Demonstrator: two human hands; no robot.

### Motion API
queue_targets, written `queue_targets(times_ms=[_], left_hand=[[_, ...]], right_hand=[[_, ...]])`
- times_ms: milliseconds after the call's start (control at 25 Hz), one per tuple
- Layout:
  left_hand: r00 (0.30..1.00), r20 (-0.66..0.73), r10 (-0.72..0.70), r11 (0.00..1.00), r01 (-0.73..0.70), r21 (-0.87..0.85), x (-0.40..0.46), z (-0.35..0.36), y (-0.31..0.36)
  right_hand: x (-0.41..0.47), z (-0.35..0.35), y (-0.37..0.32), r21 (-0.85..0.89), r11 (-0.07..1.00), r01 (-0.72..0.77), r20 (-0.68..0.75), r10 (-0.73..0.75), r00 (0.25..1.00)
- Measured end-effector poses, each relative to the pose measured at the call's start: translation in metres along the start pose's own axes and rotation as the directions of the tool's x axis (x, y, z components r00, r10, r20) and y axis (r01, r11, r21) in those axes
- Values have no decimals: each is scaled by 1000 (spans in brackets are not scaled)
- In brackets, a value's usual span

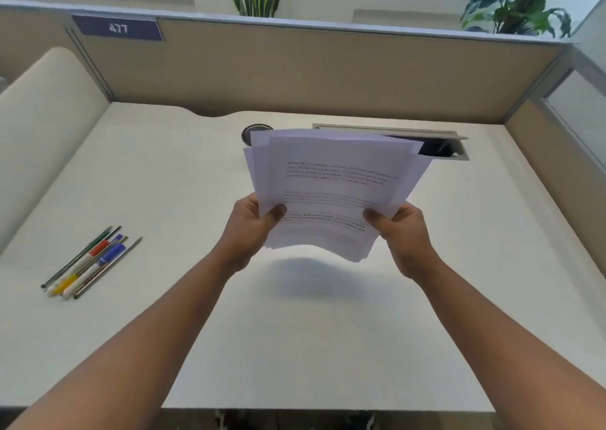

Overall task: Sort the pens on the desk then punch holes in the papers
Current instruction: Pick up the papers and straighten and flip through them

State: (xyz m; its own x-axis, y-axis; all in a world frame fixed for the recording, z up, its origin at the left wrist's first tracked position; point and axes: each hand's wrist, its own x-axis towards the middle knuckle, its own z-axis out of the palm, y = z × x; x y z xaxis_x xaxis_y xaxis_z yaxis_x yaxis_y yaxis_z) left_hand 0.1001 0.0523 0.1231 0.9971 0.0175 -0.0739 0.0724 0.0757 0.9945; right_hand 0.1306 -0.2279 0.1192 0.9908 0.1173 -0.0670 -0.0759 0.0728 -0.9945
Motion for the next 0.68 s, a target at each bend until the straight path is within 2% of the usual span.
queue_targets(times_ms=[80, 240, 440, 680], left_hand=[[999, -2, 47, 999, -47, -7, -1, 1, -1], [996, -92, -18, 1000, 17, -11, -8, 6, -25], [994, -105, -13, 1000, 14, 8, -14, 10, -34], [993, -112, 24, 998, -31, -59, -12, 11, -25]], right_hand=[[-4, 3, 0, -3, 999, 42, -2, -42, 999], [-16, 11, 14, -68, 998, -13, -48, 10, 999], [-22, 22, 18, -126, 992, 10, -80, -20, 997], [-27, 24, 24, -77, 996, 44, -43, -47, 998]])
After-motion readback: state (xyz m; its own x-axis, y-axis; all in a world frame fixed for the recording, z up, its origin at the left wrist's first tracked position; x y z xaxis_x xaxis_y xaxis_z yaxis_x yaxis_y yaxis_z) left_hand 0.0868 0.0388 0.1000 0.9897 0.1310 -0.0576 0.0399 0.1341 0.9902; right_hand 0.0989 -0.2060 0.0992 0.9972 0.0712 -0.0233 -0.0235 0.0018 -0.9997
